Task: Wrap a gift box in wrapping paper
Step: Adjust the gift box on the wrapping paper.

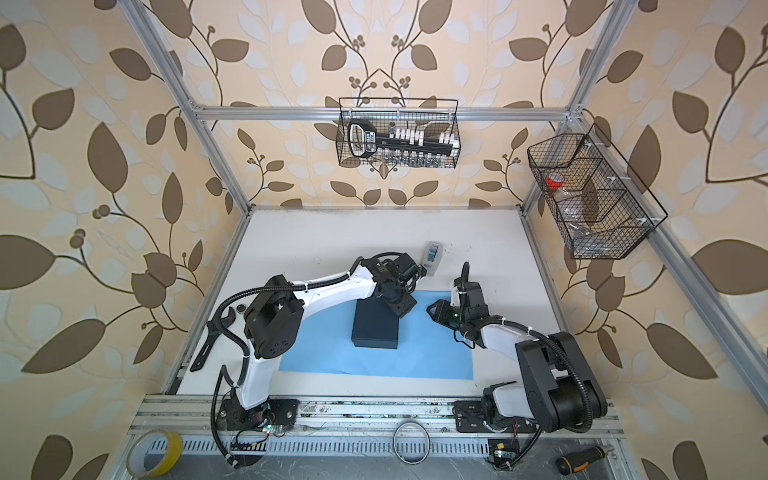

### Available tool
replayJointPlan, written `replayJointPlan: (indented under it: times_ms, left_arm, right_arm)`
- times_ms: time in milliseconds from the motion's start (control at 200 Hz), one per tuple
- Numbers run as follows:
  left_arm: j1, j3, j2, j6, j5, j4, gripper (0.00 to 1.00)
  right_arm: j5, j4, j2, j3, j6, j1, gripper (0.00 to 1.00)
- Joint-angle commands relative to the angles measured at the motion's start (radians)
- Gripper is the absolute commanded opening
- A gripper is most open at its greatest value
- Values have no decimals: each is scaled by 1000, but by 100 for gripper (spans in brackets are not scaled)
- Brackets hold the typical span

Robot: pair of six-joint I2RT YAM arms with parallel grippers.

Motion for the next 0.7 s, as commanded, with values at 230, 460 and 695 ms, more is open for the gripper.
replayJointPlan:
  times_ms: [230,460,695]
  left_arm:
    - [68,-327,-416,-332,6,197,75]
    - [78,-525,-513,-490,295,331,61]
    - [80,-575,-494,-510,307,365,46]
  right_arm:
    - [65,-219,-39,117,-103,-4,57]
    - [185,-295,-101,135,-109,4,77]
    - [193,-273,-42,144,-80,100,77]
